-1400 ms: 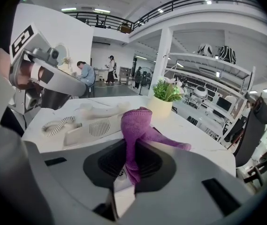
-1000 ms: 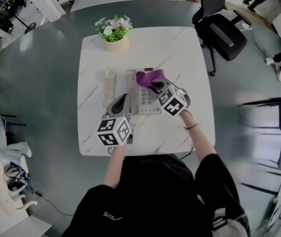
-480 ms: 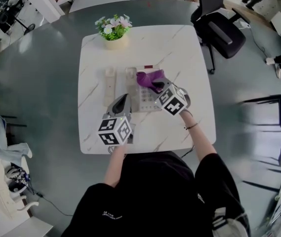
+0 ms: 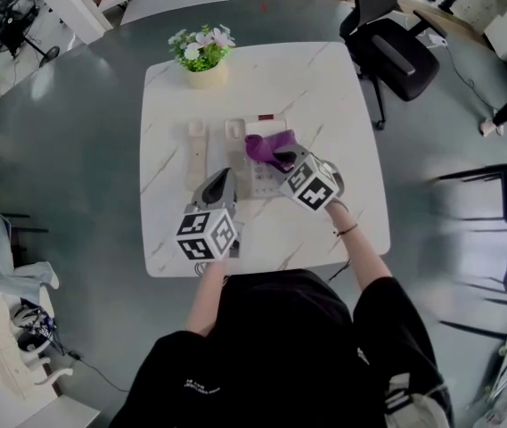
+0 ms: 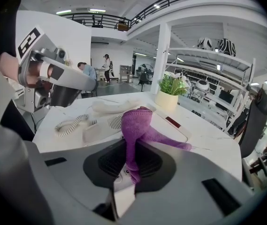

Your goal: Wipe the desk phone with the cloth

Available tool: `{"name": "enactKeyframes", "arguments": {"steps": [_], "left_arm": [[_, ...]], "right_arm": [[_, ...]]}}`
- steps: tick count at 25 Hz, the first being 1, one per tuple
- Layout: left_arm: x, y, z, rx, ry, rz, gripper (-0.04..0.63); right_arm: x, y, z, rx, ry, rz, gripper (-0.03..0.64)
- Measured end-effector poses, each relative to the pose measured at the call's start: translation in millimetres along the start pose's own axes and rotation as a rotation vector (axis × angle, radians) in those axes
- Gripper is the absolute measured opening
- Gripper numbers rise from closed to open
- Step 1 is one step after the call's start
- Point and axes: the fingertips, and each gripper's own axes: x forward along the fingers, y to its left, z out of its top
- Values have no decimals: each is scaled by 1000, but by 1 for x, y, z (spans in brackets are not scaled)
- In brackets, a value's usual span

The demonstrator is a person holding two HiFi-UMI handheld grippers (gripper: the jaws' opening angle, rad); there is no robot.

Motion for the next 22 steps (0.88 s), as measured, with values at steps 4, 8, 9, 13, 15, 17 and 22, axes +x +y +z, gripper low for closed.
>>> {"name": "enactKeyframes", "arguments": {"steps": [4,8,9,13,15,17,22], "left_arm": [[-1,-2,-2,0,5,-8,-2],[-4,0,-7,-4,15,-8,-2],[-5,0,-9,-6,17,-7,-2],[-8,-1,-12,-5,21,-6,-2],[-10,-1,-13,-5,22,-8,-2],[-10,-2,-14,-5,24,-10,-2],[-11,-5,-15,-1,30,-16,-2]], "right_arm": [[-2,5,-3,2,6,7,37],[-3,13,-6,8,11,19,37],[-4,14,-7,11,11,19,37],[-6,18,-9,17,13,19,37],[-8,22,-11,20,16,26,37],[-8,26,-14,27,17,34,37],[-11,33,-17,46,12,34,37]]}}
